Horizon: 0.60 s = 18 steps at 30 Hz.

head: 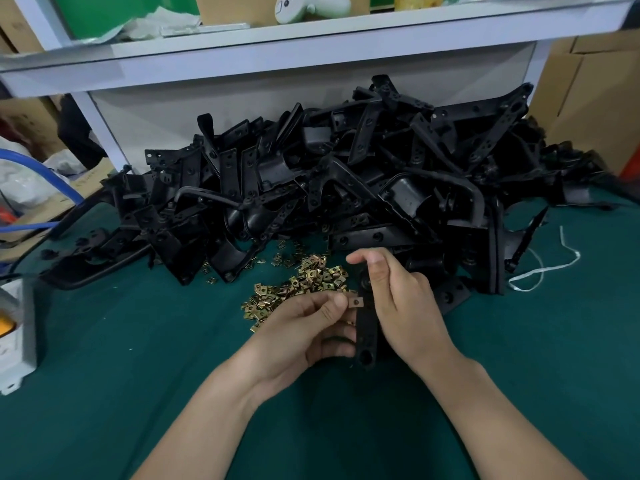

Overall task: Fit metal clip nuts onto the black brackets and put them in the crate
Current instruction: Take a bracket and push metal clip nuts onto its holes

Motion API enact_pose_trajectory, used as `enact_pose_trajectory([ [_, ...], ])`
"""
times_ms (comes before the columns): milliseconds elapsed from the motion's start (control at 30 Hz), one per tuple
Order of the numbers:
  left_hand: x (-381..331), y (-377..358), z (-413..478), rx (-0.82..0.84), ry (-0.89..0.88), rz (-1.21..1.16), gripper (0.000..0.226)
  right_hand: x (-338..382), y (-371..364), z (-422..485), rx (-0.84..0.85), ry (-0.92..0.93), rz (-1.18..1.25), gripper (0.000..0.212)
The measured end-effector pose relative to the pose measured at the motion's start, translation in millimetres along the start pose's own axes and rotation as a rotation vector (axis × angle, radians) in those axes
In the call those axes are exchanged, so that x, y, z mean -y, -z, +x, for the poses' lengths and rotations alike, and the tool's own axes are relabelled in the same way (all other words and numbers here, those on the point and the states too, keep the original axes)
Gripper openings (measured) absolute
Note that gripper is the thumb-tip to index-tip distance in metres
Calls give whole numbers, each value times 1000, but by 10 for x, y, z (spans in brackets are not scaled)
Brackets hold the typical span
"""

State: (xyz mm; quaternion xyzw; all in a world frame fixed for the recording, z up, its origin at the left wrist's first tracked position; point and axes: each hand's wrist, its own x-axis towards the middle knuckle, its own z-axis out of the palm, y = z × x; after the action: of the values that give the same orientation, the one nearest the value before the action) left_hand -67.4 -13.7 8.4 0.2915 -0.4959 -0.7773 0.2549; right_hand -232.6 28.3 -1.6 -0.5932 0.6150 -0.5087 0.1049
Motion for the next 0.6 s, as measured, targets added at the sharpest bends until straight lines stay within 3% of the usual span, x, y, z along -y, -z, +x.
enact_pose_trajectory([
  [367, 27, -21, 1, 74, 29, -17, 23, -6, -14, -35, 23, -12, 21, 46],
  [600, 52, -66, 2, 58, 9, 10, 27, 1, -37, -36, 18, -5, 24, 47],
])
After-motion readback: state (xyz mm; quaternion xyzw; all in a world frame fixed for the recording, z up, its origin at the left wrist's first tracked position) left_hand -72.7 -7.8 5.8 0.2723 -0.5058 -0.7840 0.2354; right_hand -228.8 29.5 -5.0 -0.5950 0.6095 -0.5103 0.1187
